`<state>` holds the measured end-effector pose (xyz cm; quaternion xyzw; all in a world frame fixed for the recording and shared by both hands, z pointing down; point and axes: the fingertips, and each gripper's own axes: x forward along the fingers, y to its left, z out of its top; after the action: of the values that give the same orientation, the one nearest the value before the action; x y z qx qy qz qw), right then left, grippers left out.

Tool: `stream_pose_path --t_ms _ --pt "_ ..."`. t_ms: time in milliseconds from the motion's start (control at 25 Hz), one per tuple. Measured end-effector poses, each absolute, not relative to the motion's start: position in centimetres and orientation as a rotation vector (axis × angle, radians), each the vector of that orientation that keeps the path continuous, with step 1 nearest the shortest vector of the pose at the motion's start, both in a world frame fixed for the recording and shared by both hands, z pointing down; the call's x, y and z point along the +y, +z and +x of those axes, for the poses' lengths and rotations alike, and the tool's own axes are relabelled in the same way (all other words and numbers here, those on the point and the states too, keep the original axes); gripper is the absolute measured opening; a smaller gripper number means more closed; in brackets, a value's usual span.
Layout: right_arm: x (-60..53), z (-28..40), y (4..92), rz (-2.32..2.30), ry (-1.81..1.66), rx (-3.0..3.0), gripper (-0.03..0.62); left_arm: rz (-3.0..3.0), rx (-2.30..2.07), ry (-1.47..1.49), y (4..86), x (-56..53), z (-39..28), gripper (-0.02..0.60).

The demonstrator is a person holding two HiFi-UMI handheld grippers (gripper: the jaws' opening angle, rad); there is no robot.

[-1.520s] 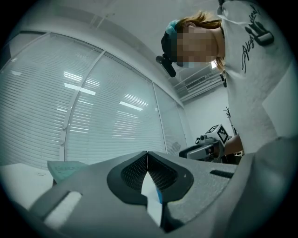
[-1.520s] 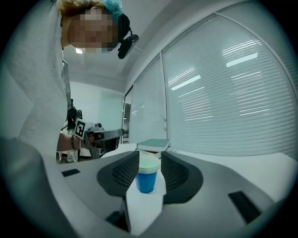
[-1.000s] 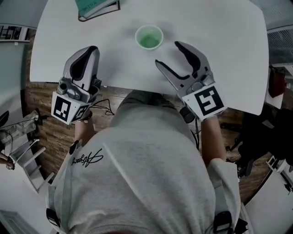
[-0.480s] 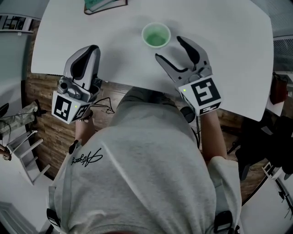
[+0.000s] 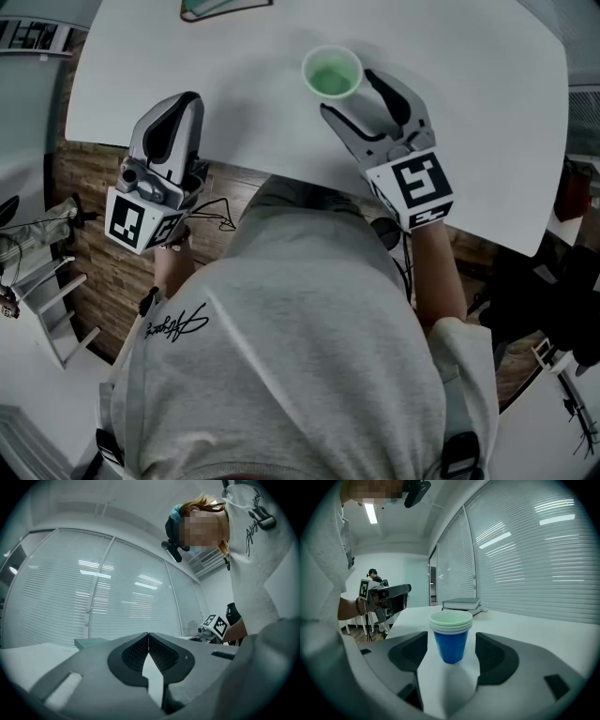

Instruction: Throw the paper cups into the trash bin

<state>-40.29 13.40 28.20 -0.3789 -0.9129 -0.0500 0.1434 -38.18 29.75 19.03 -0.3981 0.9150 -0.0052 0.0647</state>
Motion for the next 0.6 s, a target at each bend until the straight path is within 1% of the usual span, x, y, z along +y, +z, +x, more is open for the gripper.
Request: stream_pose_path --t_ms 600 --pt "14.6 -41.5 28.8 -1.138 -0.093 -2.546 0.296 -1.173 2.771 0.011 18.5 30.3 -38.4 0.006"
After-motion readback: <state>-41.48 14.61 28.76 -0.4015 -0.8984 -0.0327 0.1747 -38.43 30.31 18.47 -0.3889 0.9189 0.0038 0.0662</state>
